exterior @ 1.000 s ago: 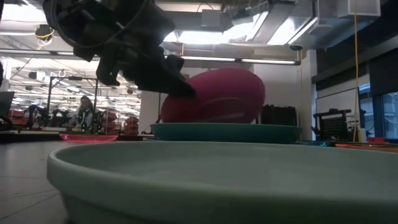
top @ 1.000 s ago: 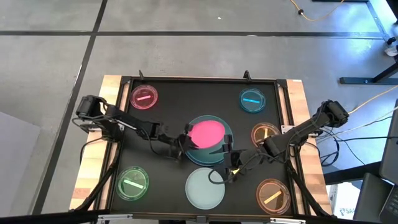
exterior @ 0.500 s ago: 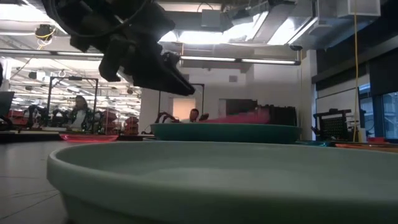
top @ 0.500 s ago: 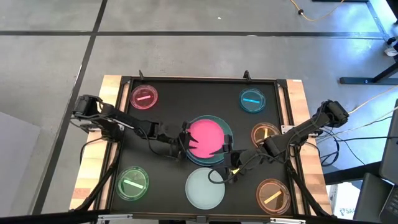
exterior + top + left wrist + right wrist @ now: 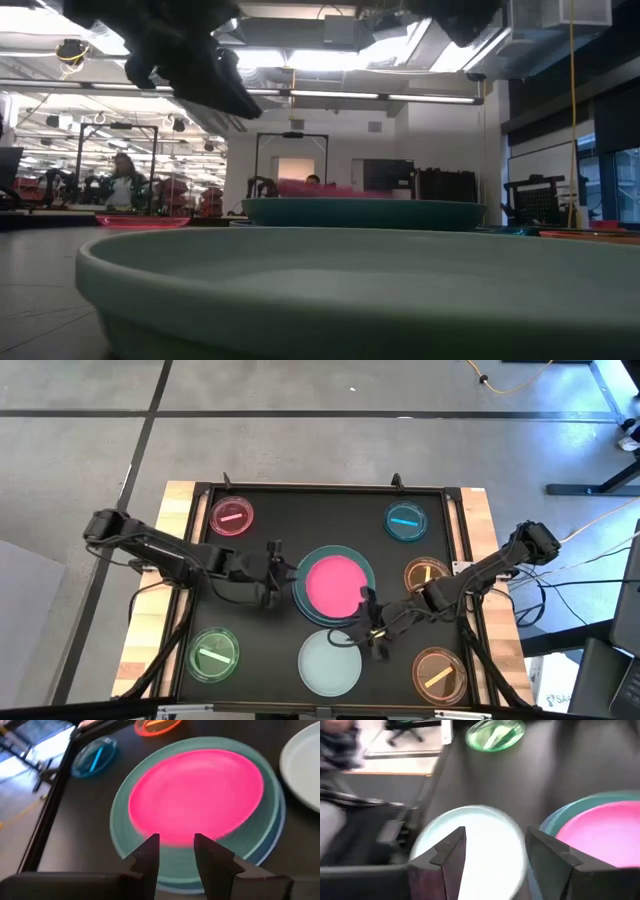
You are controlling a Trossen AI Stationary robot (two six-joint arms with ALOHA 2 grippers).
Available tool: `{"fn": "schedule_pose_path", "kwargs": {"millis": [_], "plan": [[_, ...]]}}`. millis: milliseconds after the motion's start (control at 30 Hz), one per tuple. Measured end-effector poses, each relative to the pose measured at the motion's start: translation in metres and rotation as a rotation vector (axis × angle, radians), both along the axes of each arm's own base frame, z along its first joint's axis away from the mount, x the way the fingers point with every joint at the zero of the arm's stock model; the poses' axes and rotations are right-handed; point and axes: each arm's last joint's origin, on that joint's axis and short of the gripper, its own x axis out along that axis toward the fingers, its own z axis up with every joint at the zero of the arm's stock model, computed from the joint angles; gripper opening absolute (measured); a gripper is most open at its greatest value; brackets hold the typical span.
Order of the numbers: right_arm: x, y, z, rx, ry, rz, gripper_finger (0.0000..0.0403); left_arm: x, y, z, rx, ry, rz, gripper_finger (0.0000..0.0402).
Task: Stack plastic plates
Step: Stack the gray plate on top of the pink plate
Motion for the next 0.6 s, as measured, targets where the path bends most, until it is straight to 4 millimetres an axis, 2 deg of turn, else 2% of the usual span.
{"fn": "schedule_pose_path", "kwargs": {"millis": [133, 333, 600], "plan": [[0.001, 0.003, -0.011, 0.097, 0.101, -0.029, 0.0195, -0.006, 0.002, 0.001, 0.007, 0.023, 0.054, 0.0116], [0.007, 0.003, -0.048, 0.041, 0.289, -0.097, 0.0195, -0.007, 0.003, -0.001, 0.018, 0.040, 0.074, 0.0116], [0.016, 0.008, -0.087, 0.010, 0.417, -0.068, 0.0195, -0.007, 0.000, -0.001, 0.016, 0.036, 0.059, 0.0116]]}}
